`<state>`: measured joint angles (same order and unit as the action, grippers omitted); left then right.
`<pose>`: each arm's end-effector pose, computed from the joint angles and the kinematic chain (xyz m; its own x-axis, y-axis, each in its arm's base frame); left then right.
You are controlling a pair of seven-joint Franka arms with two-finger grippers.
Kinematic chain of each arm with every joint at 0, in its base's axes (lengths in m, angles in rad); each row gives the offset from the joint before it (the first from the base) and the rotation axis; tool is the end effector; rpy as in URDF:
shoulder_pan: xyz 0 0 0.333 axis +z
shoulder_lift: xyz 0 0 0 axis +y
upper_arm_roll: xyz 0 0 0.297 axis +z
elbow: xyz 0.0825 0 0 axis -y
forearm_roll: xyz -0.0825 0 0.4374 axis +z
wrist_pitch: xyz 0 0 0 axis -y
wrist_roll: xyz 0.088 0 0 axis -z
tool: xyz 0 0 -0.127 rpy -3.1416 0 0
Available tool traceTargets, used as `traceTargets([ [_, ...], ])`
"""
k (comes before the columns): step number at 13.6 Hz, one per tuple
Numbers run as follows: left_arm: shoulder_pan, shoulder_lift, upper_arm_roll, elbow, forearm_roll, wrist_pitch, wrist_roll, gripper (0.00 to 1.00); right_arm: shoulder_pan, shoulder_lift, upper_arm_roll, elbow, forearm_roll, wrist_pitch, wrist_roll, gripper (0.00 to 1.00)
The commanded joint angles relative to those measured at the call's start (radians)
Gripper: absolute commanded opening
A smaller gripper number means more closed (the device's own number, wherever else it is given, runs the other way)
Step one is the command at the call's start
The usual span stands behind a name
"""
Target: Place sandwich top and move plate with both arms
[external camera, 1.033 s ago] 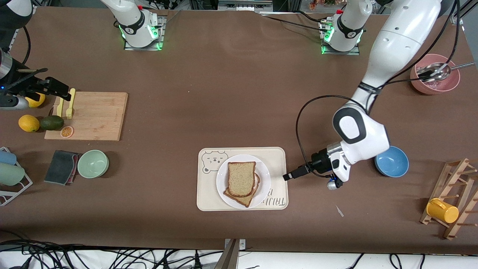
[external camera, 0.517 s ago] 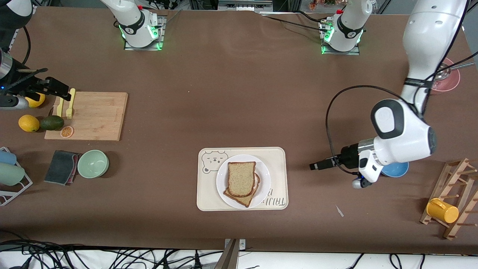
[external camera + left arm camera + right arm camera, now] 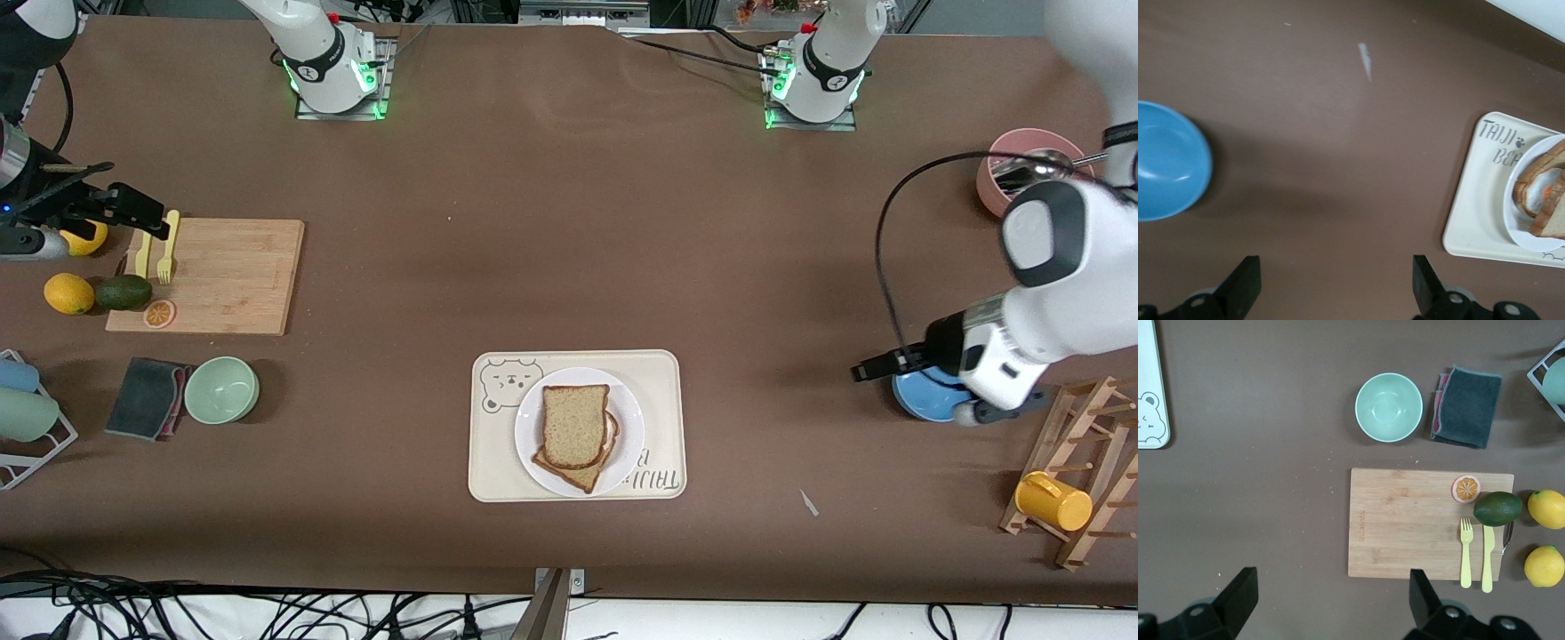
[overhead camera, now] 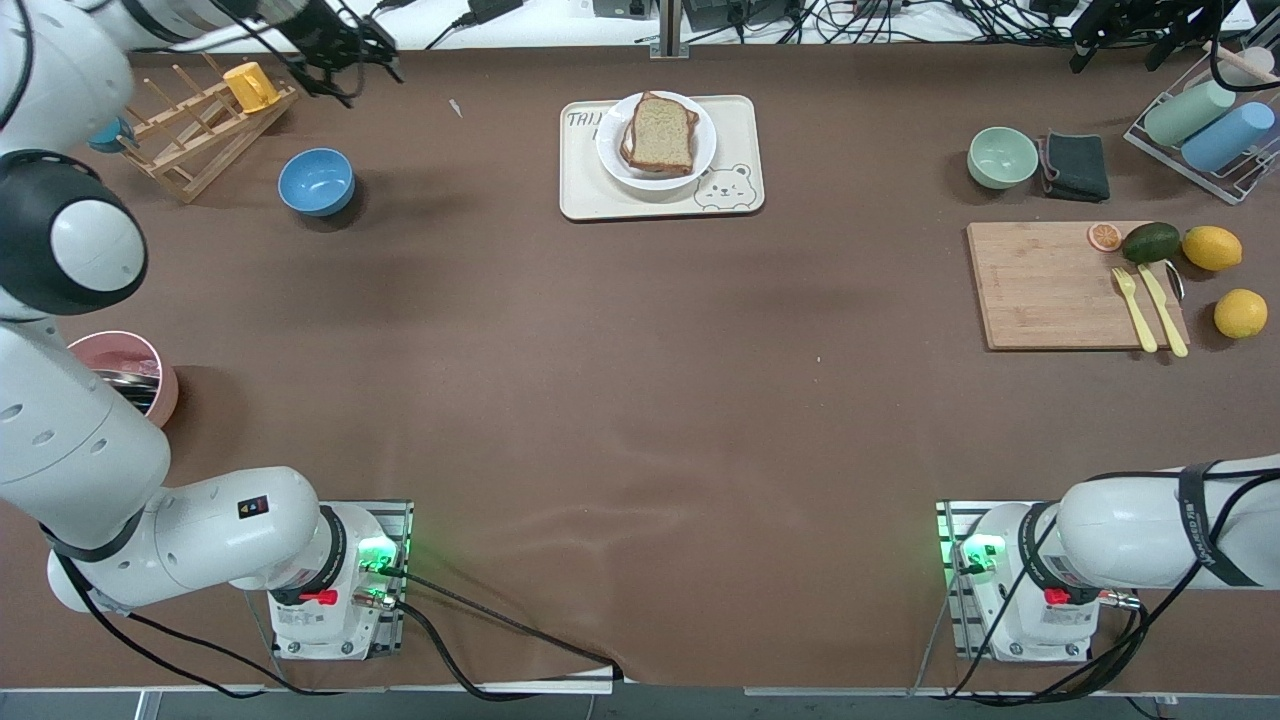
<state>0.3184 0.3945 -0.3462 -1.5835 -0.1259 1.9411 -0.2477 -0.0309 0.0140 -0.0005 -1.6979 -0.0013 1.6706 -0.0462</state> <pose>0.7076 -0.0090 0.3647 0.9576 0.2759 -0.0834 0.2879 -0.9293 0.2314 0.6137 -0.0194 0.5185 0.9990 0.0150 -0.0413 0.0149 -0.9999 -0.0006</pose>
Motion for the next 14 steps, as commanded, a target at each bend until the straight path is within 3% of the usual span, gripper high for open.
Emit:
traceTargets([
  [1, 0.04, -0.104, -0.002, -0.041, 0.084, -0.08, -0.019, 1.0, -0.011, -0.005, 0.005, 0.011, 0.001, -0.015, -0.017, 1.0],
  [3, 0.045, -0.153, -0.004, -0.039, 0.135, -0.135, -0.021, 1.0, -0.011, -0.005, 0.005, 0.011, 0.001, -0.015, -0.017, 1.0],
  [8, 0.081, -0.241, 0.004, -0.042, 0.137, -0.205, -0.008, 1.0, -0.011, -0.005, 0.005, 0.011, 0.001, -0.015, -0.017, 1.0],
  [9, 0.049, -0.253, 0.033, -0.044, 0.137, -0.224, -0.01, 1.0, -0.011, -0.005, 0.005, 0.011, 0.001, -0.015, -0.017, 1.0],
  [11, -0.078, -0.278, 0.166, -0.044, 0.137, -0.238, -0.015, 1.0, -0.011, -0.005, 0.007, 0.011, 0.001, -0.015, -0.017, 1.0],
  [13, -0.12, -0.283, 0.208, -0.046, 0.137, -0.241, -0.013, 1.0, -0.011, -0.005, 0.005, 0.011, 0.001, -0.015, -0.017, 1.0],
  [14, -0.174, -0.292, 0.27, -0.047, 0.137, -0.245, -0.007, 1.0, -0.011, -0.005, 0.005, 0.011, 0.001, -0.015, -0.017, 1.0],
])
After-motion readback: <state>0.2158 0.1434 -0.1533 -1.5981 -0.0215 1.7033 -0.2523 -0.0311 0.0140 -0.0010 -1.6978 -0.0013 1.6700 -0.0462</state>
